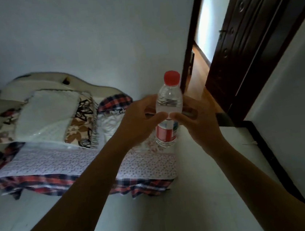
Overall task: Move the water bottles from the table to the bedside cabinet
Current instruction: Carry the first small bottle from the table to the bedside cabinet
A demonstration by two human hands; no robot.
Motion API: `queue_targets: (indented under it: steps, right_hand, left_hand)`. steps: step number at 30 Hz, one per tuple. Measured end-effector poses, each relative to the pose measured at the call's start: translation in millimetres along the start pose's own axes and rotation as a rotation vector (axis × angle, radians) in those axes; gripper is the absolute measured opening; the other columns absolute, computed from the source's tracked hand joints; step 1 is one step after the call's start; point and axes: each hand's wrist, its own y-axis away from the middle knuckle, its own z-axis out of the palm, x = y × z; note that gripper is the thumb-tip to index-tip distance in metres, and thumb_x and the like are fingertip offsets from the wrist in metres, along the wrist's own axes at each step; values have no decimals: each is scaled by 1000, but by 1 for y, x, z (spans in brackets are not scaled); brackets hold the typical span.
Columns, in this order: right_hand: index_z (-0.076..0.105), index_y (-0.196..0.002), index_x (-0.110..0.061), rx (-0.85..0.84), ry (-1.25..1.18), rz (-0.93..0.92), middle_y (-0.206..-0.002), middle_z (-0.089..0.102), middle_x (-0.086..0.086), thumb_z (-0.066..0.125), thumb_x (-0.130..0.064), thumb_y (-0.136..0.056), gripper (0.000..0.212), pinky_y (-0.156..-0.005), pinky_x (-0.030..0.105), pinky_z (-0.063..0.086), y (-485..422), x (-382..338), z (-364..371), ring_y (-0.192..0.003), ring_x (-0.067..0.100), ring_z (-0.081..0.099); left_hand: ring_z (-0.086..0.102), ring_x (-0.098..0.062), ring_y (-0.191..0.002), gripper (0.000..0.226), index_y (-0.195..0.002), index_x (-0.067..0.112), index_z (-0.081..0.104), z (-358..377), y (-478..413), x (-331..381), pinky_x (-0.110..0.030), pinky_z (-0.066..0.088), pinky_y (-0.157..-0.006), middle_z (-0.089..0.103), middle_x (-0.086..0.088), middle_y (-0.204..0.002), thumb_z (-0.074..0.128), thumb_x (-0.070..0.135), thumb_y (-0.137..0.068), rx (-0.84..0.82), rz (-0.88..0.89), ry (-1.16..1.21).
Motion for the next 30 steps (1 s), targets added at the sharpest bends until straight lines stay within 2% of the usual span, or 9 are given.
queue_targets:
  steps: [5,9,14,16,19,22,26,30]
  right_hand:
    - [63,-131,-6,-114,-38,-34,-120,73,4,70,-13,-93,38,-89,22,60,-28,-1,69,-107,5,73]
    - [64,-127,2,-212,-99,-42,-113,74,2,71,-6,-92,37,-81,8,54,-59,4,126,-98,-7,71]
    - [68,-114,0,-360,-216,-56,-101,74,-3,72,-1,-89,26,-77,6,51,-100,16,193,-90,-8,71]
    - [69,-116,-3,-411,-311,-17,-103,75,-2,73,0,-87,29,-78,10,53,-119,19,219,-91,-3,73]
    - [70,-114,-11,-487,-409,2,-102,77,2,75,-1,-86,29,-79,17,55,-149,20,257,-92,7,75]
    - [69,-121,-5,-574,-464,-13,-109,77,8,75,-6,-88,34,-84,23,58,-174,19,291,-100,16,75]
    - [67,-127,-6,-636,-509,-26,-113,76,9,76,-7,-88,40,-89,30,60,-194,13,334,-106,21,73]
    - [67,-128,-10,-683,-487,-21,-112,76,8,77,-11,-88,41,-81,29,61,-207,9,383,-102,18,73]
  left_hand:
    - [66,6,-97,39,-128,23,62,-57,13,-31,-8,51,-81,70,13,-109,69,17,-90,104,-52,-4]
    - [69,-5,-101,41,-128,22,64,-100,18,-64,-17,54,-86,73,6,-115,70,16,-89,213,-101,-34]
    - [69,-6,-101,42,-127,24,65,-147,16,-100,-21,55,-88,73,5,-114,71,11,-88,330,-187,-106]
    - [69,-6,-101,42,-128,23,64,-165,11,-114,-22,55,-88,73,5,-115,71,11,-89,380,-232,-130]
    - [67,-2,-106,41,-132,19,63,-192,4,-129,-15,52,-87,70,7,-121,69,14,-91,445,-284,-184]
    - [65,-2,-109,41,-133,20,62,-220,0,-139,-13,52,-88,68,9,-126,67,18,-92,508,-319,-223]
    - [64,-2,-111,43,-135,22,59,-252,2,-155,-12,51,-87,66,9,-128,66,19,-92,570,-362,-252]
    - [64,8,-104,41,-132,24,60,-289,10,-179,-5,48,-79,66,14,-122,66,18,-92,614,-373,-246]
